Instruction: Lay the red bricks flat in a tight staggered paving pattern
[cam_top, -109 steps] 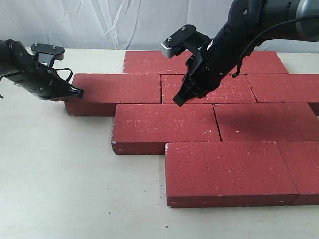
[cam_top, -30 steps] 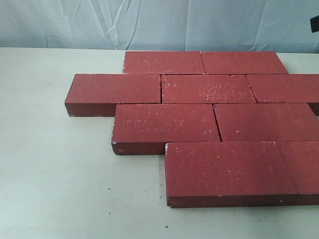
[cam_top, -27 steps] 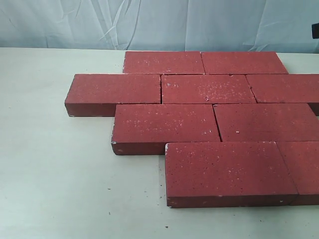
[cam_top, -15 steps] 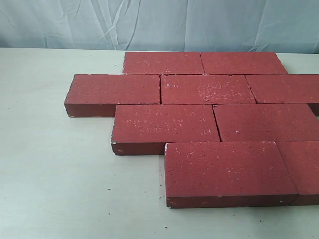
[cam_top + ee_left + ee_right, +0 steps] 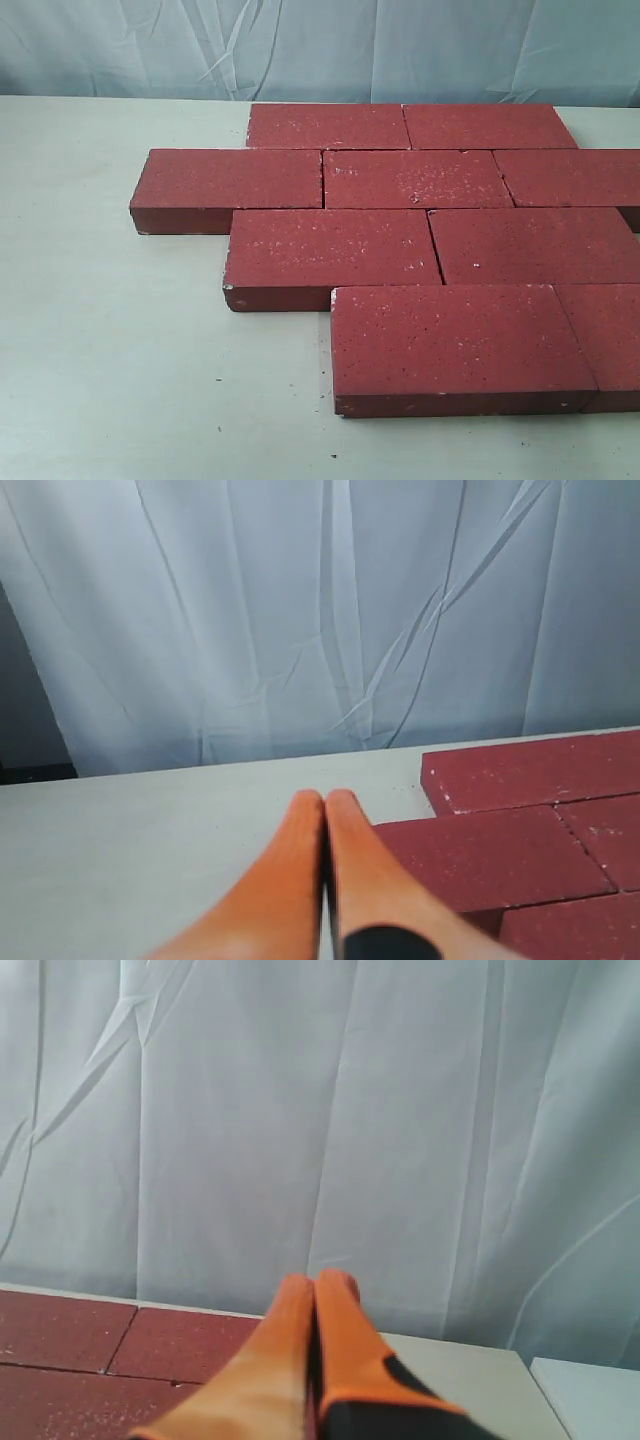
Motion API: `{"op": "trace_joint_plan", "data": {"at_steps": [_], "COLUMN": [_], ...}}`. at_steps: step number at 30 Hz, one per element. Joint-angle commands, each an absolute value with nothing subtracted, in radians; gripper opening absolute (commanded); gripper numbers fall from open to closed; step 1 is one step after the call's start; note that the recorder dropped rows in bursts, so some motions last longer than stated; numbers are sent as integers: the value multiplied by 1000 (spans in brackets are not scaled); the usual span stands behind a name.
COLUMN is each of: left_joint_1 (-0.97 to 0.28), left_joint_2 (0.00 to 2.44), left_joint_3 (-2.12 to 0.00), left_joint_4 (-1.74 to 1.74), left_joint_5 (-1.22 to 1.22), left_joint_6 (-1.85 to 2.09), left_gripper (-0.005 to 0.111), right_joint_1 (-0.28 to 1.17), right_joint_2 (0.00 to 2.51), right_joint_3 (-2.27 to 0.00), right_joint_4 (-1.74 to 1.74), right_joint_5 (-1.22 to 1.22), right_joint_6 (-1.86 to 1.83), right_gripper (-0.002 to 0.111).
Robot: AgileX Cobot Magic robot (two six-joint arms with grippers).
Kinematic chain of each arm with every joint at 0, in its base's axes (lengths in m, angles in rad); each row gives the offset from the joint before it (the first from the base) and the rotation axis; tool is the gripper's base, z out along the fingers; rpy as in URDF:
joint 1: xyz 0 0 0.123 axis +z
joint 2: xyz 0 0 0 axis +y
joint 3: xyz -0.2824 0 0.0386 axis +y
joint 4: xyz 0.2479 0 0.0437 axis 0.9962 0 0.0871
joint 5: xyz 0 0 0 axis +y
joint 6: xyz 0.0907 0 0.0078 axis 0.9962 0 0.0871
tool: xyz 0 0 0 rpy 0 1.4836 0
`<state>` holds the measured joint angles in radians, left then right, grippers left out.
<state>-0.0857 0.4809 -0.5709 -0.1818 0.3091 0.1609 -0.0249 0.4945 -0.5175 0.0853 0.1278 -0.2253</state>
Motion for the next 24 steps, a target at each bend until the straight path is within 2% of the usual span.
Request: {"op": "trace_joint_plan", "data": {"at_steps": [1, 9, 24], "left_joint_1": [-92, -92, -92], "left_joint_2": [369, 281, 278], "left_joint_3": [-561, -561, -561], "left_joint_4": [-244, -271, -216], "left_joint_5": [392, 433, 442], "left_joint_6": [156, 157, 159], "left_gripper": [0, 0, 0], "right_joint_1": [-27, -27, -27], "right_joint_2": [422, 395, 395], "right_joint_3": [-494, -494, -494], "right_joint_4": [148, 144, 144], "right_joint_5": [141, 147, 147], "right_joint_6": [-224, -224, -224], "right_gripper": [-1, -1, -1]}}
